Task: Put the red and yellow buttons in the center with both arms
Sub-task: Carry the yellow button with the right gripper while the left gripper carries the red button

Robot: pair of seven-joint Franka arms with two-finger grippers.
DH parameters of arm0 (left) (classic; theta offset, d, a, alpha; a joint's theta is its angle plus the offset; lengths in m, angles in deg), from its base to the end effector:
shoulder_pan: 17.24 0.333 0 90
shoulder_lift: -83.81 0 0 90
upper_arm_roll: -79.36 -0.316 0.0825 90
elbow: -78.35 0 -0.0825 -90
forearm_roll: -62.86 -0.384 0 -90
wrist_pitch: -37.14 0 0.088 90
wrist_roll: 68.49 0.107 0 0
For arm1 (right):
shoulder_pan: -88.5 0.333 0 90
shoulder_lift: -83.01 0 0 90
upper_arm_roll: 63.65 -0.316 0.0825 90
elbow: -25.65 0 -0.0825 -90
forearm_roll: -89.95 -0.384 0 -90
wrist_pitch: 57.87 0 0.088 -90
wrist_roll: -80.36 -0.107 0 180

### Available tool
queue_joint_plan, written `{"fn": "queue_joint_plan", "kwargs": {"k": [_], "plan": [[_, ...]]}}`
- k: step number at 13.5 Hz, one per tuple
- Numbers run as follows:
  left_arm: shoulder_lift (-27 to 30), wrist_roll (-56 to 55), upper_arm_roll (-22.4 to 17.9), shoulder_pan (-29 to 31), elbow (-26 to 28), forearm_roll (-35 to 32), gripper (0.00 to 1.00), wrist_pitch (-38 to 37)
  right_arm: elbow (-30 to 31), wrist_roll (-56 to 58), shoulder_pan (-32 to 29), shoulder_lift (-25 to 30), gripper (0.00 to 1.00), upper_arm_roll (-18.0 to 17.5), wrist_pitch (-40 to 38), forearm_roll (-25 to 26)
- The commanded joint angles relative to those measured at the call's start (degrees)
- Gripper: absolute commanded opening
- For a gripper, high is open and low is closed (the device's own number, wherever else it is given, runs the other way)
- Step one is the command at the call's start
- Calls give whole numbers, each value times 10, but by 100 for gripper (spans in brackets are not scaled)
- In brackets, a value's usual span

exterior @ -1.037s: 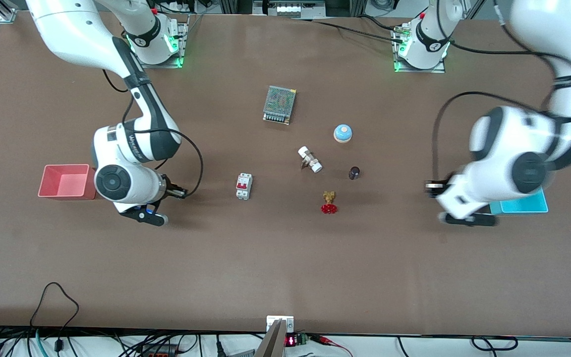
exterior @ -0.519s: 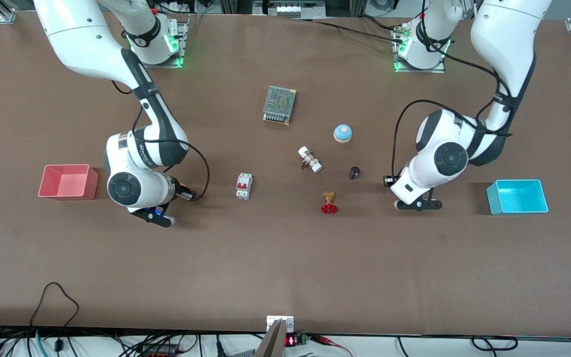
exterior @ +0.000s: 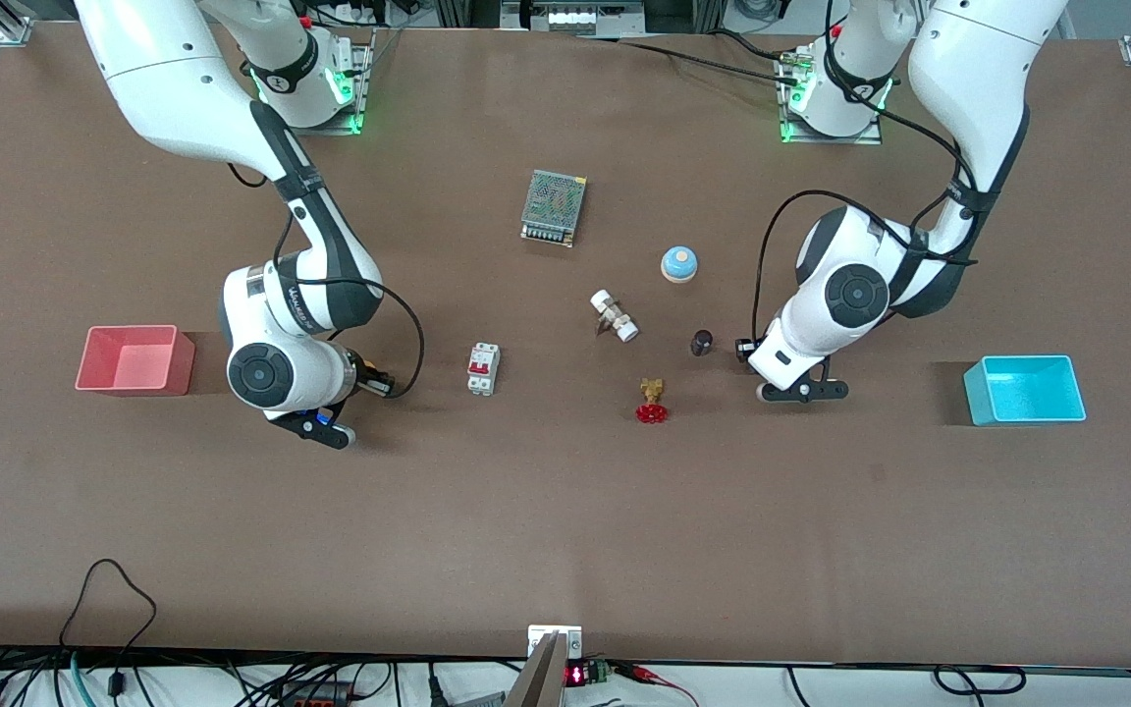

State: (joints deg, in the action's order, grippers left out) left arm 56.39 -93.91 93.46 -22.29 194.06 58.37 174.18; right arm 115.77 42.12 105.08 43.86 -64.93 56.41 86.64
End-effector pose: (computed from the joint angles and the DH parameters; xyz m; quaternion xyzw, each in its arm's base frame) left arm 0.5611 -0.1920 0.2101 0.9979 0.0355 -0.0533 0.0121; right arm 0.6376 0.2073 0.2209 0.9722 -0.1918 -0.1300 0.0332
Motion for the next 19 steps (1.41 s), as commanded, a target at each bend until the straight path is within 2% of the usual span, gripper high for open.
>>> {"fn": "queue_joint_plan", "kwargs": {"k": [1, 3, 5, 6, 10, 12, 14, 16, 18, 19], "plan": [[19, -17, 0, -1, 36, -3, 28, 34, -65, -29, 10, -5, 100, 4, -33, -9], [18, -18, 0, -1, 36, -3, 32, 34, -79, -21, 1, 19, 100, 6, -70, -9], [12, -19, 0, -1, 36, -3, 88, 34, -91, -21, 0, 58, 100, 8, -90, -2], [13, -20, 0, -1, 36, -3, 100, 33, -92, -17, -1, 81, 100, 9, -106, -2], [28, -17, 2, -1, 27, -3, 100, 29, -93, 41, -38, 157, 100, 11, -172, -9], [60, -11, 0, 13, 23, -3, 100, 28, -93, 70, -65, 183, 100, 11, -198, -5], [90, -10, 1, 32, 1, -3, 100, -3, -93, 154, -97, 210, 100, 11, -211, -1], [110, -10, -3, 33, -54, -3, 100, -101, -92, 229, -136, 230, 100, 11, -237, 0], [107, 17, -6, 32, -152, -3, 100, -246, -85, 289, -177, 258, 100, 10, -264, 0], [104, 35, -7, 35, -192, -3, 100, -288, -81, 320, -192, 265, 100, 10, -270, 0]]}}
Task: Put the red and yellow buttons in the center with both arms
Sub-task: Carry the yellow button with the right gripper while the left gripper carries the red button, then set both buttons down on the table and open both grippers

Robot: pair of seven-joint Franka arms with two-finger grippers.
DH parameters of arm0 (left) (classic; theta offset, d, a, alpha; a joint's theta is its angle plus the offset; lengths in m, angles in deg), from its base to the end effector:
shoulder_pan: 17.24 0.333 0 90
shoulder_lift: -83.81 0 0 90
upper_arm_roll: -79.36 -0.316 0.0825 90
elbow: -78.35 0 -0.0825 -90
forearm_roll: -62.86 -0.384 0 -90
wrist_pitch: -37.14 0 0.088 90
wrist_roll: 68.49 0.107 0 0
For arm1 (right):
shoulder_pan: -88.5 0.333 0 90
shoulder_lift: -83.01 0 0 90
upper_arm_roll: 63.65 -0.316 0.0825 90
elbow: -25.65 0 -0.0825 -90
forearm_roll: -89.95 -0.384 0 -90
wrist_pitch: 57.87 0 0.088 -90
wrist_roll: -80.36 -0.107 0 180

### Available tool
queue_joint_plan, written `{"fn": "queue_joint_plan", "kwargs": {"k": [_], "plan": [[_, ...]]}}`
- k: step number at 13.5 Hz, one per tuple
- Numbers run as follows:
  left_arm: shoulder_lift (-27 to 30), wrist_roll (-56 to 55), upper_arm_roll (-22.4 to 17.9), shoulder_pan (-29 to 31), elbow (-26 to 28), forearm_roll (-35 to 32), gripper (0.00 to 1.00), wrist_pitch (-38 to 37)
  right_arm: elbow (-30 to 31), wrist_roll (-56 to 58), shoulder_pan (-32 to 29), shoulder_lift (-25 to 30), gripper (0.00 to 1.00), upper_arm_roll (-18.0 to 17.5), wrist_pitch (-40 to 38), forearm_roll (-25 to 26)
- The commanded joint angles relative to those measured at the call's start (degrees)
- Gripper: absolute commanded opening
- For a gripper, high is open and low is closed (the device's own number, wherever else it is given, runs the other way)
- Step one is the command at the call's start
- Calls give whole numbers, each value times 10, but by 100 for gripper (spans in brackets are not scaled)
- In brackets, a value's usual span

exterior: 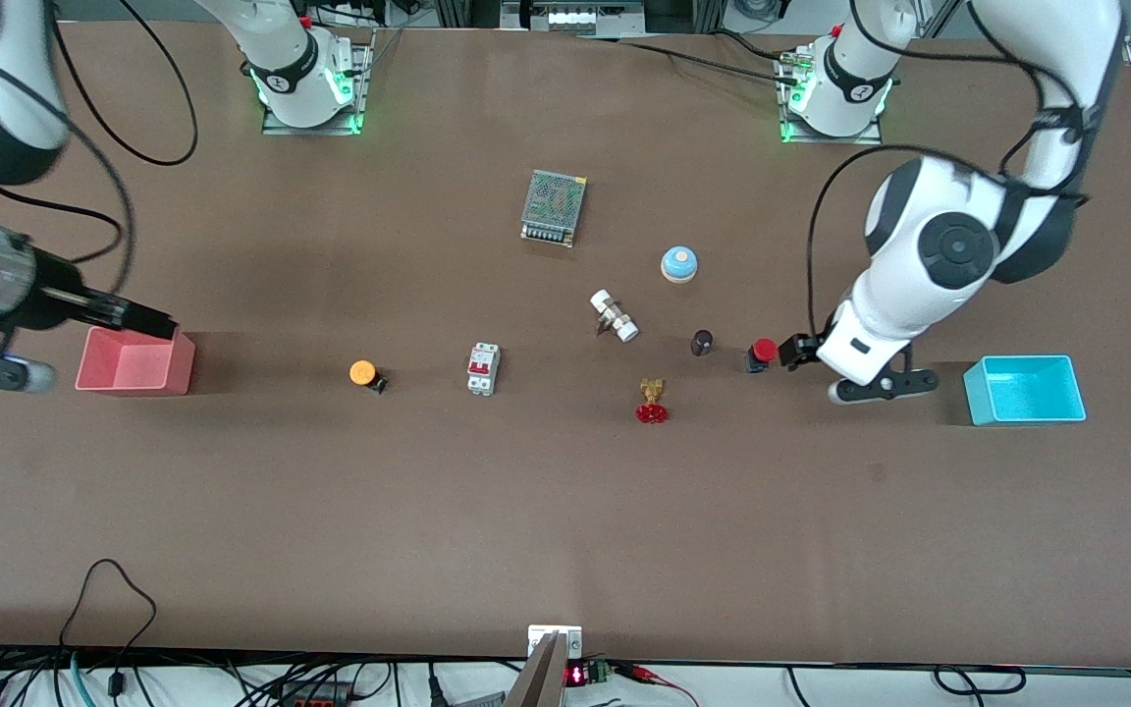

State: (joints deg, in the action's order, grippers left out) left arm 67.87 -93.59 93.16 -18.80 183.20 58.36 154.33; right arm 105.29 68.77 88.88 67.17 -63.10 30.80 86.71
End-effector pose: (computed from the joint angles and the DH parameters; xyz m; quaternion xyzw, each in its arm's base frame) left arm 0.6003 -0.1514 0.3807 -0.9972 -0.0696 0.0247 0.0108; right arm 0.6305 0.0051 0.5434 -0.9925 0.1031 0.0618 0.0209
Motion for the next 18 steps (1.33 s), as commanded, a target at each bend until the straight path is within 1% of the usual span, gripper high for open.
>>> {"fn": "queue_joint_plan", "kwargs": {"k": [1, 2, 3, 5, 6, 8, 9, 11, 12, 14, 17, 18], "plan": [[-11, 59, -4, 12, -114, -3, 100, -120, 27, 93, -51, 42, 100, -8, -17, -1], [-11, 90, -3, 26, -133, -4, 100, -142, 29, 128, -61, 47, 100, -6, -18, -2], [-10, 123, -4, 37, -146, -4, 100, -160, 39, 144, -58, 62, 100, 7, -16, -2], [-8, 183, -4, 61, -184, -4, 100, -198, 70, 145, -37, 92, 100, 23, -10, 11], [-8, 217, -4, 73, -208, -4, 100, -222, 101, 141, -31, 115, 100, 24, -8, 27], [-8, 266, -4, 99, -244, -4, 100, -272, 184, 141, -28, 173, 100, 24, 50, 29], [-8, 274, -4, 107, -260, -4, 100, -296, 210, 140, -28, 192, 100, 24, 56, 29], [-7, 282, -6, 112, -292, -5, 100, -331, 213, 140, -33, 198, 100, 24, 53, 29], [-5, 290, -11, 110, -296, -14, 100, -343, 207, 140, -33, 198, 100, 25, 51, 29], [-4, 295, -3, 106, -299, -48, 100, -372, 194, 143, -33, 198, 100, 25, 48, 29], [-8, 298, -5, 112, -313, -43, 100, -376, 189, 141, -33, 198, 100, 25, 40, 29], [-2, 299, -11, 109, -304, -37, 100, -365, 188, 141, -33, 195, 100, 25, 44, 29]]}}
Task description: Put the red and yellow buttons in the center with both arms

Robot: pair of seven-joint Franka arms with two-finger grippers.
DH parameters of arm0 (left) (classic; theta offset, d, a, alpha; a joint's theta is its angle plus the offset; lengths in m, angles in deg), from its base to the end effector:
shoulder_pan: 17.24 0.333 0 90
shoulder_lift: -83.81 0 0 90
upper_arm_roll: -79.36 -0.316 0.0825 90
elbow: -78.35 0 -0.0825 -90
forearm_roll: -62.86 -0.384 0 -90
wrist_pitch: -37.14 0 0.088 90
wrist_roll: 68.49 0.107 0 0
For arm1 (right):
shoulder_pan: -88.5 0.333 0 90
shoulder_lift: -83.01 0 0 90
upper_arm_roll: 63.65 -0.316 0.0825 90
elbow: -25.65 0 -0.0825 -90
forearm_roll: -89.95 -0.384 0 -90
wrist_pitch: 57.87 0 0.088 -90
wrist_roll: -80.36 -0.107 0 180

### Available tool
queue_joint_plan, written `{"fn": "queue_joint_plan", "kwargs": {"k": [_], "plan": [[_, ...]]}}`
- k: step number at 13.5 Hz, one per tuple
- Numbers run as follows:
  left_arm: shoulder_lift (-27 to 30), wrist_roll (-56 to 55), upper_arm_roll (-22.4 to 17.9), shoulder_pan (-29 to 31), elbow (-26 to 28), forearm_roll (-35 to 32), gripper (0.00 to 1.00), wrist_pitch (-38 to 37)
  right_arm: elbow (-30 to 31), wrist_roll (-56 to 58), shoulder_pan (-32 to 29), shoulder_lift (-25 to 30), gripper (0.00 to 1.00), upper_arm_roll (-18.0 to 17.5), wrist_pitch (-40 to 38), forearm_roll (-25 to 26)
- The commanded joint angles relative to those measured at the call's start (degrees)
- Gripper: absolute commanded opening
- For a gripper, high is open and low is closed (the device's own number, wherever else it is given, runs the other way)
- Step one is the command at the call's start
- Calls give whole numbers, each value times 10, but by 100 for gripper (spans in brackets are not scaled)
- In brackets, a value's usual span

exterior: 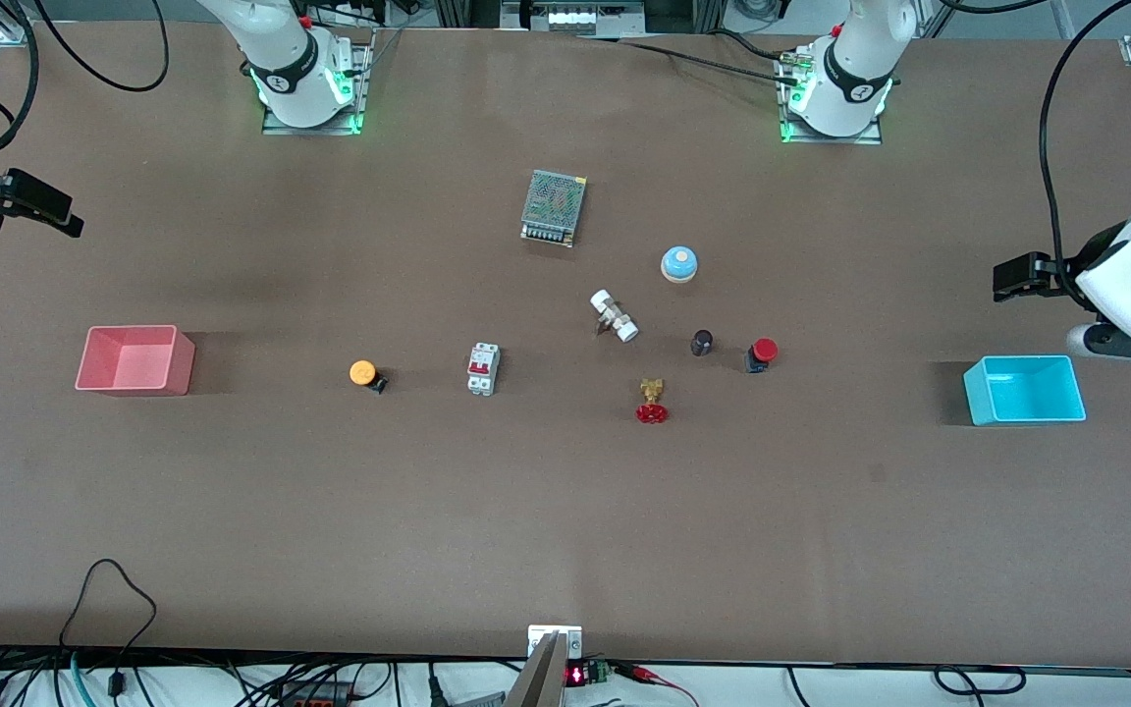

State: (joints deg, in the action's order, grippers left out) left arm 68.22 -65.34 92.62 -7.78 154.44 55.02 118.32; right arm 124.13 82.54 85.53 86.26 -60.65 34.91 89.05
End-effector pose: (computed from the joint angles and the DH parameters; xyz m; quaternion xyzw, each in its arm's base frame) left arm 0.6168 -0.0049 0.5691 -0.9939 0.0545 0.0879 0.0377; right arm 0.5349 -0.0550 0.5896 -0.9992 0.0335 0.0207 0.0108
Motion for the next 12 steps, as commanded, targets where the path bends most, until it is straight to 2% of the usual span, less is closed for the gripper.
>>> {"fn": "queue_joint_plan", "kwargs": {"k": [1, 3, 5, 7, 8, 12], "plan": [[13, 16, -24, -8, -6, 12, 100, 12, -3, 5, 1, 2, 100, 0, 1, 5], [77, 32, -109, -56, 78, 76, 100, 42, -3, 2, 3, 3, 100, -1, -3, 6], [132, 65, -160, -108, 155, 79, 100, 95, -3, 2, 5, 4, 100, -3, -2, 6], [197, 60, -173, -113, 227, 82, 100, 146, -2, 3, 3, 4, 100, -3, -4, 6], [209, 67, -175, -114, 244, 78, 100, 178, -2, 3, 2, 6, 100, -1, -4, 6], [196, 70, -170, -113, 236, 75, 100, 186, -3, 3, 2, 9, 100, 0, -6, 7]]}}
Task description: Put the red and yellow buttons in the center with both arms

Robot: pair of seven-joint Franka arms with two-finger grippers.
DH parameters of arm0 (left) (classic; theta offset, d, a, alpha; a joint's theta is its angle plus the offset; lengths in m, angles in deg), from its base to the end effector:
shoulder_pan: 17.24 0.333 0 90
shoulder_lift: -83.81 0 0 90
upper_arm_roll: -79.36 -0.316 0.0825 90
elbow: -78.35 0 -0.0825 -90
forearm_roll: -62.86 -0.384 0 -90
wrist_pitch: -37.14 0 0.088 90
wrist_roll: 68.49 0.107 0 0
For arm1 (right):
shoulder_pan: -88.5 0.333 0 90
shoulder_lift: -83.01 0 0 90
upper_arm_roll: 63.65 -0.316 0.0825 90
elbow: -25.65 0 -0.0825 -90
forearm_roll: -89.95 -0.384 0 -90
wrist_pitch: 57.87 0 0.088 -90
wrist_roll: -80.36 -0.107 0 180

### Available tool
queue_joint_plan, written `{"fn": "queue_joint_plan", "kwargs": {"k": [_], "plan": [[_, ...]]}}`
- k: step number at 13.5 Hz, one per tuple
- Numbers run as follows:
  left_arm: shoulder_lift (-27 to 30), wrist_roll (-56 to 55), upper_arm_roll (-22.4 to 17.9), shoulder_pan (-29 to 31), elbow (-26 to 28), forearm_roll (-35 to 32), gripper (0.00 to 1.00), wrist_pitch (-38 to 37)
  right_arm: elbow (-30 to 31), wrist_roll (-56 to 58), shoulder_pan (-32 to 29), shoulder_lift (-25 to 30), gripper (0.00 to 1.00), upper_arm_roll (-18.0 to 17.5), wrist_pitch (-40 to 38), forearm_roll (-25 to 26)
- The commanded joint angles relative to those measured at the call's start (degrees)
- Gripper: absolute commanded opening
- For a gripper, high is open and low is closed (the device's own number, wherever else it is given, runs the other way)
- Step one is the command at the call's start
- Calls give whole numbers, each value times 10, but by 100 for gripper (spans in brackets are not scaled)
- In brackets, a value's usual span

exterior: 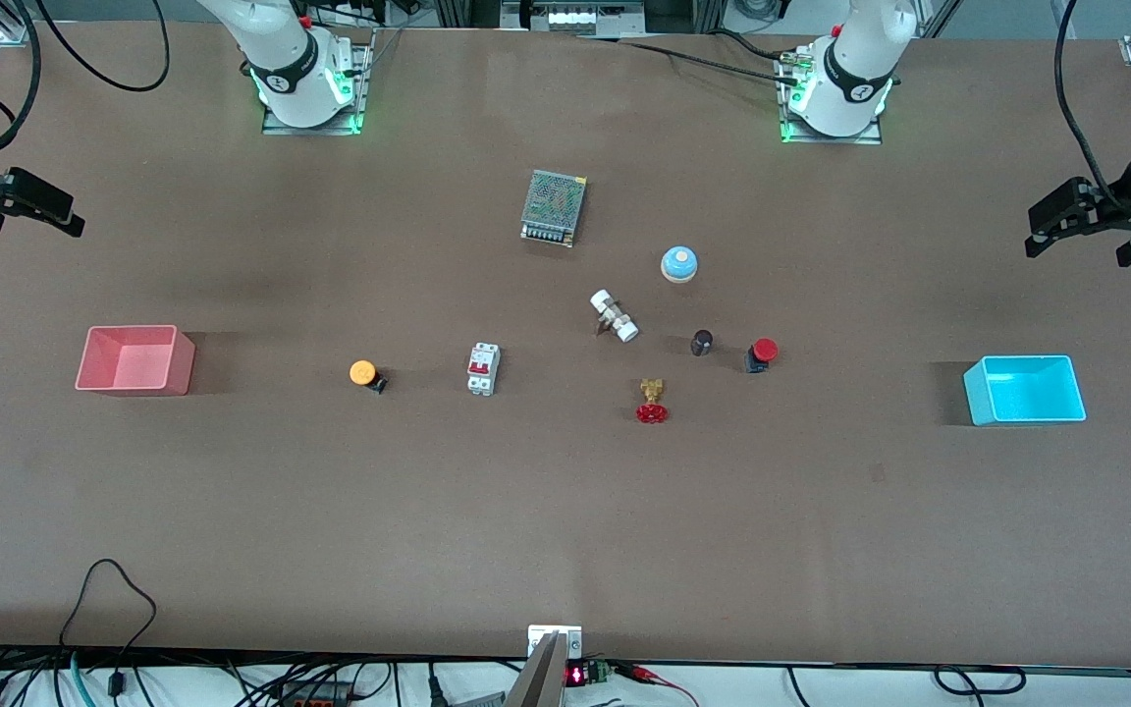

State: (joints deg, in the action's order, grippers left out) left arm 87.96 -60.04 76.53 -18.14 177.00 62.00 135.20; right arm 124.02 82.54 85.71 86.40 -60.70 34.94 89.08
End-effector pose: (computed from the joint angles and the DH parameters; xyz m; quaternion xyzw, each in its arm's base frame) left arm 0.5428 0.0206 0.6049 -0.9978 0.0577 -0.0304 0.0085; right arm 0.5347 -0.0529 0.5919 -0.9993 0.0315 0.0183 0.0104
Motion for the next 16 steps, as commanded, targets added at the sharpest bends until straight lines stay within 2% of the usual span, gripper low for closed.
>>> {"fn": "queue_joint_plan", "kwargs": {"k": [1, 3, 16], "plan": [[-5, 16, 2, -10, 3, -4, 100, 16, -1, 3, 0, 10, 100, 0, -6, 7], [-6, 16, 33, -3, -6, -23, 100, 13, 0, 2, -1, 12, 100, 0, -13, 7], [-17, 11, 34, -5, -30, -20, 100, 0, 0, 3, -1, 13, 100, 0, -11, 10]]}}
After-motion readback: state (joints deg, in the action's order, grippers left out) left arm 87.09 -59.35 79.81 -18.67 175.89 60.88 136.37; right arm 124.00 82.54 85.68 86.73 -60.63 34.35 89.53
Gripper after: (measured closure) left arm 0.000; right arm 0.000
